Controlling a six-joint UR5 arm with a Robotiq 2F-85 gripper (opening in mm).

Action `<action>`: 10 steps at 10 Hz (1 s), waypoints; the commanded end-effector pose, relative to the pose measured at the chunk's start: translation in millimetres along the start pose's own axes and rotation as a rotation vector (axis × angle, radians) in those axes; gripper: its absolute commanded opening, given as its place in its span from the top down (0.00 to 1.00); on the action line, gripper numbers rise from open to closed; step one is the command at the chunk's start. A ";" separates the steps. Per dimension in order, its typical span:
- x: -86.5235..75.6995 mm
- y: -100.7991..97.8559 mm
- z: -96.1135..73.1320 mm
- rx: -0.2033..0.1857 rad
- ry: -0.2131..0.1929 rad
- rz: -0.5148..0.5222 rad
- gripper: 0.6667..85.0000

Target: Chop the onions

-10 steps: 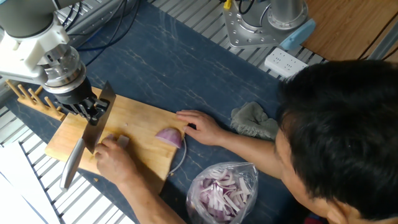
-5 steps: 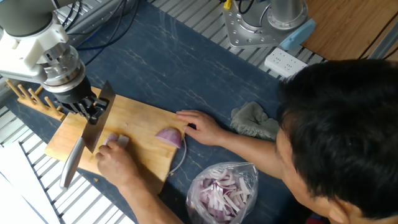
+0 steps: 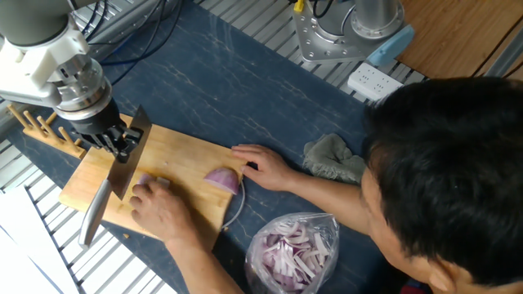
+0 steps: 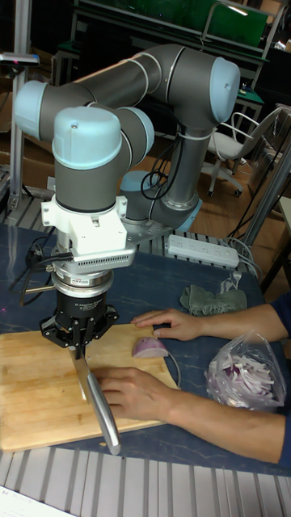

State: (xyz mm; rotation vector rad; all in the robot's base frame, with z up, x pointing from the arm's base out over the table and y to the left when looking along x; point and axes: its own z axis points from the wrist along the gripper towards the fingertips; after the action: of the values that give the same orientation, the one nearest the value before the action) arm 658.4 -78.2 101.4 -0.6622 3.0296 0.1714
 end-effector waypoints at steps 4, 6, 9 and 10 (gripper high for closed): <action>-1.8 6.7 -4.3 -0.013 -0.001 0.058 1.00; -2.8 10.1 -2.7 -0.020 -0.004 0.068 1.00; -6.9 11.9 3.8 -0.015 -0.015 0.073 1.00; -6.9 11.8 4.1 -0.015 -0.015 0.071 1.00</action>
State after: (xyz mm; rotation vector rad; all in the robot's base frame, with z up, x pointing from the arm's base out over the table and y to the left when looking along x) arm 657.5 -68.6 99.9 -0.5678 3.0512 0.1835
